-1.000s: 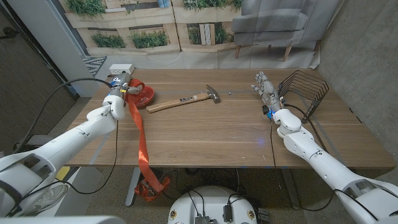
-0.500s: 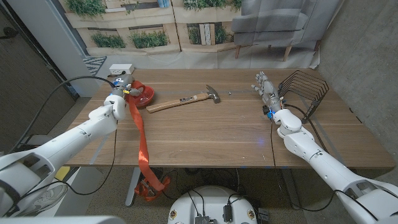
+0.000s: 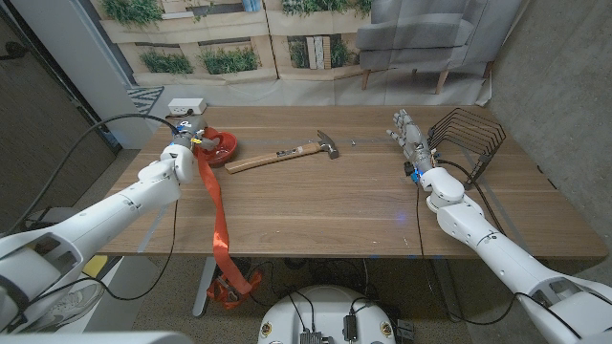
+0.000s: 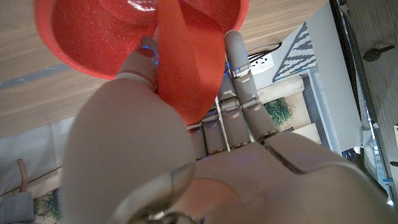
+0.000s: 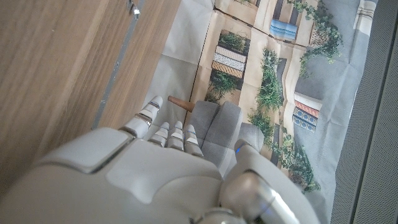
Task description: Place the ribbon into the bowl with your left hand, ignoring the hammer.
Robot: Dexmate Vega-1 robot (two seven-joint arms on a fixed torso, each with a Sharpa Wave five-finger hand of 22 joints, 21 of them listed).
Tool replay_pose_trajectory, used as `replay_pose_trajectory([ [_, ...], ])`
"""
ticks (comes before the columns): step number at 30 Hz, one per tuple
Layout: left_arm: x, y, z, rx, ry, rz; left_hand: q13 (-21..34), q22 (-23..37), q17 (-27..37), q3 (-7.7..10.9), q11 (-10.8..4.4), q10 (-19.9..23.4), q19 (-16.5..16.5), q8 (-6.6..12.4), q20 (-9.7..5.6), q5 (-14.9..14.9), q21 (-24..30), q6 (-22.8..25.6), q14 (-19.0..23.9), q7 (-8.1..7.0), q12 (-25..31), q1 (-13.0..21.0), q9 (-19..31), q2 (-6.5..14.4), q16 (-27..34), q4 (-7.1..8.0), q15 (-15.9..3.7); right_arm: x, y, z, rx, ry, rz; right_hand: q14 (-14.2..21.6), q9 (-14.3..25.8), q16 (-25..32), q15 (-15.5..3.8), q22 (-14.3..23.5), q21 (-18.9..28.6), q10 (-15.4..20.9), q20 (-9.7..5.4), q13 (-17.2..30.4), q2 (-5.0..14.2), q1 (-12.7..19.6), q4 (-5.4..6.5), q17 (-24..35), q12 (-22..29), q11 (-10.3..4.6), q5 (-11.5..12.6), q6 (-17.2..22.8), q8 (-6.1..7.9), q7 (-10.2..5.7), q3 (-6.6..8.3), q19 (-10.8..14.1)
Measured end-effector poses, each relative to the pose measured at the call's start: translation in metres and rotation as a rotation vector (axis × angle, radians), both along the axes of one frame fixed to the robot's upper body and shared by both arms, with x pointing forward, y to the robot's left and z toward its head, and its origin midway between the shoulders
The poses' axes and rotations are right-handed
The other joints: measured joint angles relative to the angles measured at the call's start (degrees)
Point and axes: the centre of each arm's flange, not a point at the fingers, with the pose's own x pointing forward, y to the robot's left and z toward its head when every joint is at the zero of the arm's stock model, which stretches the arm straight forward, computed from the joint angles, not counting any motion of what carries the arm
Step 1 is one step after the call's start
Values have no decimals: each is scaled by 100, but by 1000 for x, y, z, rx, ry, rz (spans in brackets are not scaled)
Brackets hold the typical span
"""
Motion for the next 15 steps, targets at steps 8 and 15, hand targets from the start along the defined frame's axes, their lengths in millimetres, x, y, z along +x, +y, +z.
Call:
replay_pose_trajectory([
  [8, -1, -1, 1, 25, 12, 13, -274, -14, -310, 0, -455, -83, -211, -339, 70, -7, -81, -50, -214, -478, -420, -72, 70, 17, -603, 0, -278, 0, 0, 0, -2, -1, 0, 0, 0, 0, 0, 0, 0, 0, 0, 0, 0, 0, 1, 0, 0, 0, 0, 0, 0, 0, -1, 0],
  [15, -1, -2, 2, 40, 28, 18, -550, -26, -745, 526, -488, -638, -496, -646, 130, 11, -246, -577, -429, -503, -707, -443, 25, -152, -1033, 340, -595, 0, 1, 0, -2, -2, 0, 0, 0, 0, 0, 0, 0, 0, 0, 0, 0, 0, 1, 0, 0, 0, -26, 0, 0, 0, -1, 0],
])
